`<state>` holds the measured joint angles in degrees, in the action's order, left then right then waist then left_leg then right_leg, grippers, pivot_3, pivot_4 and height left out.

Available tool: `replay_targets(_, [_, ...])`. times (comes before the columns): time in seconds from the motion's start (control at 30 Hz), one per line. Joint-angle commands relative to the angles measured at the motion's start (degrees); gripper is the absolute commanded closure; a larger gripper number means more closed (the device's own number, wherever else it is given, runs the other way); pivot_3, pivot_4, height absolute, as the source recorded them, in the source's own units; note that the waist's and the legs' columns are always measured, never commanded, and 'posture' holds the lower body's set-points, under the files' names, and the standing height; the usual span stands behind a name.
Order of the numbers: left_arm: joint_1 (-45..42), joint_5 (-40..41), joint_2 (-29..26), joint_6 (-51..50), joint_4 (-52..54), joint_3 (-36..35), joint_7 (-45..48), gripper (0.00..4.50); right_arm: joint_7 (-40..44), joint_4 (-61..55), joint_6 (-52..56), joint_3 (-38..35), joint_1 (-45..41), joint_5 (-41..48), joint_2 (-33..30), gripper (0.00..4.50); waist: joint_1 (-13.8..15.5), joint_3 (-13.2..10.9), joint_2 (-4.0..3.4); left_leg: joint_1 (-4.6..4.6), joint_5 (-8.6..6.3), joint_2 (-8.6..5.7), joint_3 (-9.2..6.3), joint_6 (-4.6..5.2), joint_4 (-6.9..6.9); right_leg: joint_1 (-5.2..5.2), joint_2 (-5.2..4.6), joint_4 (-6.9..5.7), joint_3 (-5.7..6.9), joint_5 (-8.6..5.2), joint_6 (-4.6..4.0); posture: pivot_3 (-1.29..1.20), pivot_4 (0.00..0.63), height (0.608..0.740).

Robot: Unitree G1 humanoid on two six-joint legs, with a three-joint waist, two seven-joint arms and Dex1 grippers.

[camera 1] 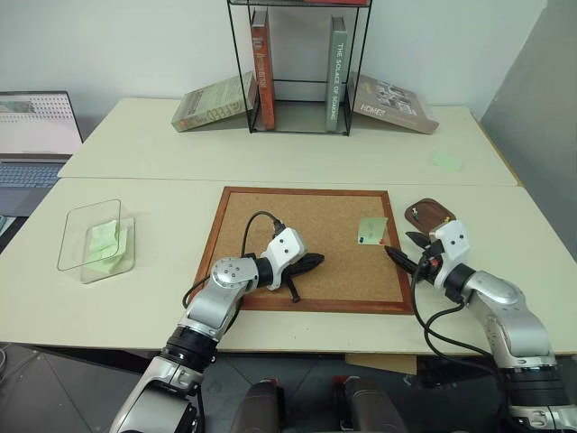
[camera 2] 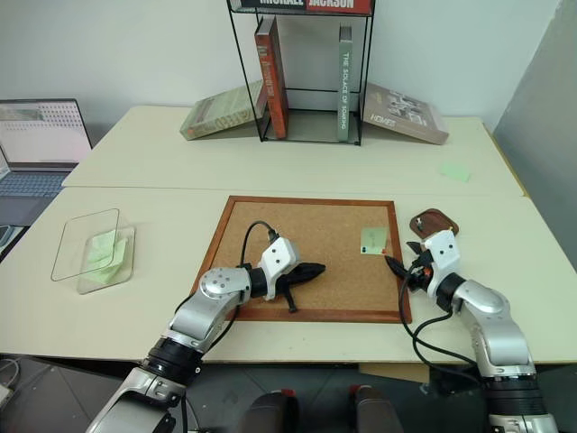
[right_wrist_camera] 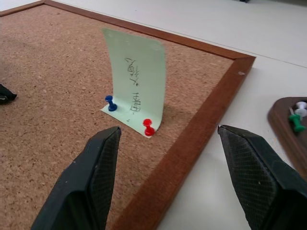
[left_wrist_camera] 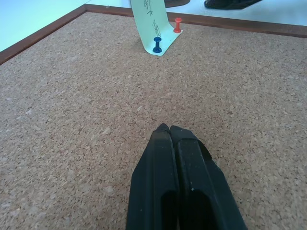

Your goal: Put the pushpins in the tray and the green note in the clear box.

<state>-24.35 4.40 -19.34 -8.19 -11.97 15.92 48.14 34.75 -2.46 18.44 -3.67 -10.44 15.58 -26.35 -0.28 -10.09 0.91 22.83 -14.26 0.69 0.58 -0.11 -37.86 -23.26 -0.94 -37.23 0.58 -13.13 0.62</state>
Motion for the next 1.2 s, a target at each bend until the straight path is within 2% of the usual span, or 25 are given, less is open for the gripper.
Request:
replay_targets(0.03, [1.38,-1.63,-0.78,-0.91,-1.63,0.90,0.04,4.50,-1.25,-0.89,-0.38,0.98,-1.01,-0.95,1.22,1.08,0.01,0.00,0.01,0.00,0.00,0.00,0.00,0.00,0.00,0.00,0.00,0.01,0.00,0.00,0.00,0.00,0.150,0.740])
replay_targets(0.13, [1.41,-1.67,-0.87,-0.88,-1.62,0.89,0.03,4.50,-1.94,-0.48,-0.72,1.36,-1.30,-1.44,2.08,1.08,0.00,0.00,0.00,0.01,0.00,0.00,0.01,0.00,0.00,0.00,0.00,0.02,-0.01,0.00,0.00,0.00,0.150,0.740])
replay_targets(0.73, [1.65,-2.13,-0.97,-0.42,-1.70,0.99,-0.10,4.50,-4.59,4.95,-3.52,2.28,-3.85,-4.59,4.18,4.45,-0.02,0.00,0.00,-0.01,0.00,0.01,0.00,0.00,-0.01,0.00,0.00,0.00,-0.01,0.00,0.00,0.00,0.150,0.740])
replay_targets(1.2, [2.40,-2.47,-1.13,-0.19,-1.59,1.34,-0.10,4.50,-2.60,-3.12,-4.97,0.66,-1.65,0.11,5.08,4.49,-0.05,0.00,0.00,0.04,0.00,0.01,0.00,0.00,0.05,-0.04,0.00,0.04,-0.01,-0.01,-0.01,0.00,0.150,0.740])
